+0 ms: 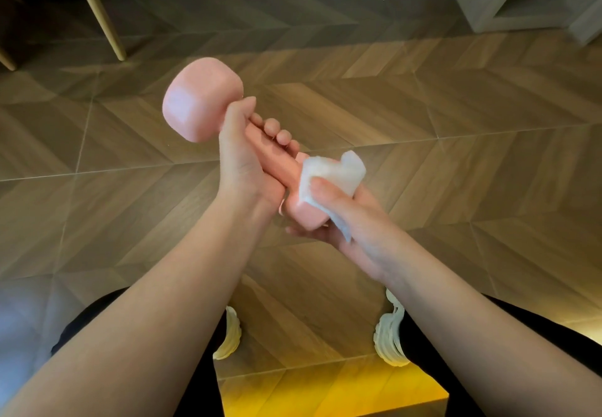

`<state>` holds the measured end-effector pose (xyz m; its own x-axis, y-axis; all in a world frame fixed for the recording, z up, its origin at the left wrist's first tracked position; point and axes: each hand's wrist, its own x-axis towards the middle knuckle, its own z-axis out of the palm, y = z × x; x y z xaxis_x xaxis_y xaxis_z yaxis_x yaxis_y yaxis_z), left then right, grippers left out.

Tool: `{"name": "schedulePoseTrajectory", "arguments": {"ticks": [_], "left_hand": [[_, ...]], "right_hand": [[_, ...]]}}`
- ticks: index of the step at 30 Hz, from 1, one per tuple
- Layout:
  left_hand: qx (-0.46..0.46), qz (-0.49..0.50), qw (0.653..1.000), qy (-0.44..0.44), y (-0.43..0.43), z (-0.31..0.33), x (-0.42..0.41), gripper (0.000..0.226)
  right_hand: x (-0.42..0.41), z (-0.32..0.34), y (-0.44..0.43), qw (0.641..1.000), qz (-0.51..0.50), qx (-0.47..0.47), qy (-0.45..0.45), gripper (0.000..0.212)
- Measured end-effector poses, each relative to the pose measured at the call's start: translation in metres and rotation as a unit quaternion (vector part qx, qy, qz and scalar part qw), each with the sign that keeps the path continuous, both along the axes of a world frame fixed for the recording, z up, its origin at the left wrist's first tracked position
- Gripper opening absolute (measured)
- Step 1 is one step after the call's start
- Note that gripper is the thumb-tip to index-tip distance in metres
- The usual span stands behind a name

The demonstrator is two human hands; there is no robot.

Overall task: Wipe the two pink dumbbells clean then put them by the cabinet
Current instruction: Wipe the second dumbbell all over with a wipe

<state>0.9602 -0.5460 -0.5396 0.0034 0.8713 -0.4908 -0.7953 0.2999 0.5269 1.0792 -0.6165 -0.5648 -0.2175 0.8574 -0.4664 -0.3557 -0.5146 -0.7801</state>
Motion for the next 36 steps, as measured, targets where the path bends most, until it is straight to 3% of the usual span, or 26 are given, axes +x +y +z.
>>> {"name": "schedulePoseTrajectory", "arguments": {"ticks": [4, 8, 12, 14, 17, 21, 25, 30, 33, 36], "left_hand": [[-0.017, 0.011, 0.999, 0.026, 0.001, -0.002, 0.0, 0.034], [-0.017, 0.018, 0.999, 0.027, 0.007, -0.001, -0.008, 0.033], [-0.039, 0.03, 0.999, 0.002, 0.009, -0.003, -0.014, 0.033], [-0.04, 0.03, 0.999, 0.002, 0.007, -0.004, -0.015, 0.033], [-0.024, 0.015, 0.999, 0.016, 0.003, -0.004, -0.012, 0.031], [-0.006, 0.003, 1.0, 0.019, 0.004, -0.002, -0.006, 0.033], [-0.016, 0.003, 1.0, 0.01, 0.006, -0.001, -0.007, 0.032], [-0.022, 0.017, 1.0, 0.001, 0.007, -0.004, -0.012, 0.031], [-0.017, 0.011, 1.0, 0.003, 0.003, -0.003, -0.007, 0.032], [-0.008, 0.01, 1.0, 0.004, 0.002, -0.002, -0.002, 0.033]], "right_hand": [[-0.01, -0.004, 0.004, 0.991, -0.043, 0.023, -0.125, 0.073], [-0.007, -0.001, 0.008, 0.987, -0.008, 0.093, -0.132, 0.055], [0.005, -0.001, 0.007, 0.993, 0.073, 0.077, -0.041, 0.066], [0.003, -0.005, 0.005, 0.991, 0.085, 0.092, -0.048, 0.075], [-0.008, -0.011, 0.002, 0.991, 0.027, 0.085, -0.097, 0.08], [-0.012, -0.011, 0.005, 0.987, -0.063, 0.064, -0.136, 0.062], [-0.002, -0.008, 0.005, 0.986, -0.035, 0.104, -0.127, 0.045], [0.005, -0.009, 0.002, 0.985, 0.062, 0.129, -0.093, 0.074], [-0.009, -0.011, 0.002, 0.989, -0.015, 0.098, -0.11, 0.075], [-0.015, -0.012, 0.005, 0.985, -0.081, 0.066, -0.137, 0.059]]}}
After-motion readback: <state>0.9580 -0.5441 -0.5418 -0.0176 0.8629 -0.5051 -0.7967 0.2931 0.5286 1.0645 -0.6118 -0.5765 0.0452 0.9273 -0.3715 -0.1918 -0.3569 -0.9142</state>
